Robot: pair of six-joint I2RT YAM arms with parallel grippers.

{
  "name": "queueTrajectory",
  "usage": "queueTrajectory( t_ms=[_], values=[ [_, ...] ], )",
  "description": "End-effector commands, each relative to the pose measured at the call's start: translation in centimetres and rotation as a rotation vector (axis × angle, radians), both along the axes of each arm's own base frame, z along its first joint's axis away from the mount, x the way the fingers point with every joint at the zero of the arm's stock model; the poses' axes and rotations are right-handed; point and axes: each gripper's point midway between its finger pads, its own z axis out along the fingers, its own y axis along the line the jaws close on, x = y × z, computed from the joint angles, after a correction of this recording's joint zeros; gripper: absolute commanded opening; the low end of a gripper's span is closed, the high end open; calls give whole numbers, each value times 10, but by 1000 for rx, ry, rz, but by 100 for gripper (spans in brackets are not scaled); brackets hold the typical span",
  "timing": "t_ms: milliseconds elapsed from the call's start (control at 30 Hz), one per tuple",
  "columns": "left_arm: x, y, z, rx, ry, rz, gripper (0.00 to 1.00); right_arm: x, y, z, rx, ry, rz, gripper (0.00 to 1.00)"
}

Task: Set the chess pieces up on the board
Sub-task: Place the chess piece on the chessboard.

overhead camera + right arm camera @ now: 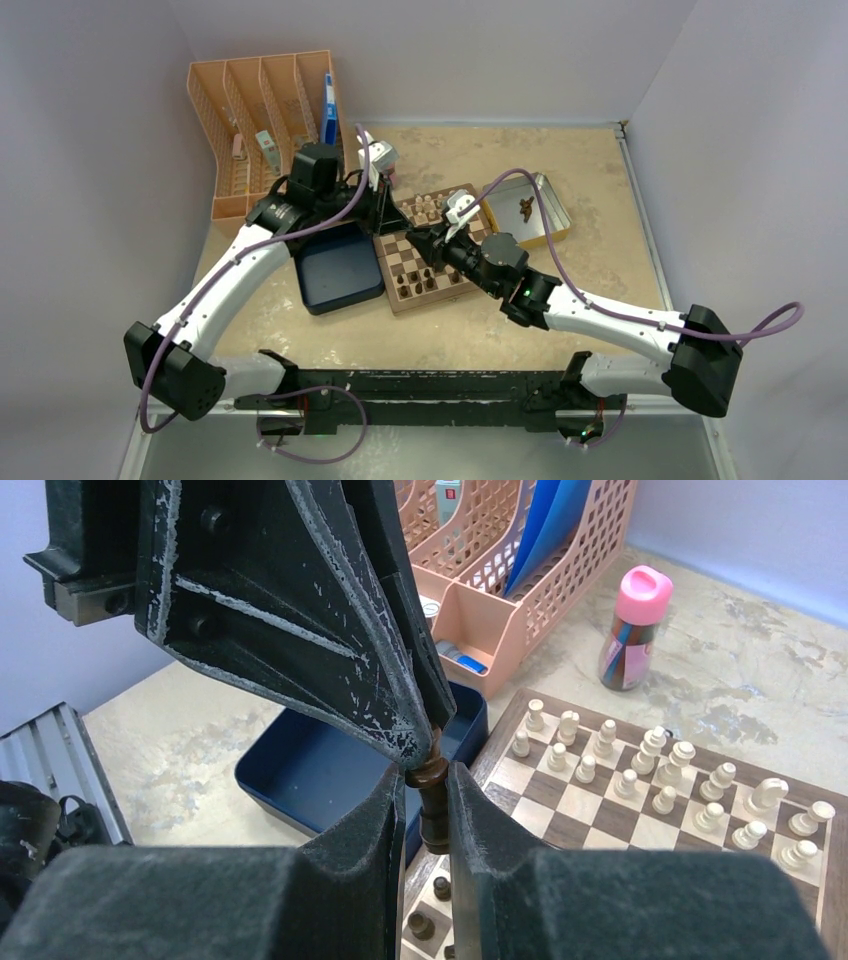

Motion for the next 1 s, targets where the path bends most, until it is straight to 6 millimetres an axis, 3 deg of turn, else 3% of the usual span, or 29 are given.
queueTrajectory(
  t_ms=[0, 67, 200, 300, 433, 567, 767, 967],
  values=[
    [3, 5, 9, 6, -80, 22, 0, -1, 2, 26, 89, -30, 2, 15],
    [4, 5, 13, -1, -85, 34, 0, 3, 0, 27, 93, -15, -28, 22],
    [12, 9, 18, 0, -87, 104, 0, 1, -6, 22, 91, 42, -47, 45],
    [18, 13, 16, 13, -84, 152, 0, -2, -15, 14, 96, 79, -69, 57],
    [24, 19, 11, 35, -56, 227, 0, 13, -34, -9, 61, 140, -215, 68],
    [27, 21, 9, 46, -67, 249, 0, 33, -53, -24, 15, 192, -381, 70],
    [32, 19, 6, 57, -86, 296, 0, 91, -121, -34, 79, 293, -615, 69],
    [33, 3, -15, 108, -71, 312, 0, 125, -183, -48, 112, 356, -773, 68]
  ],
)
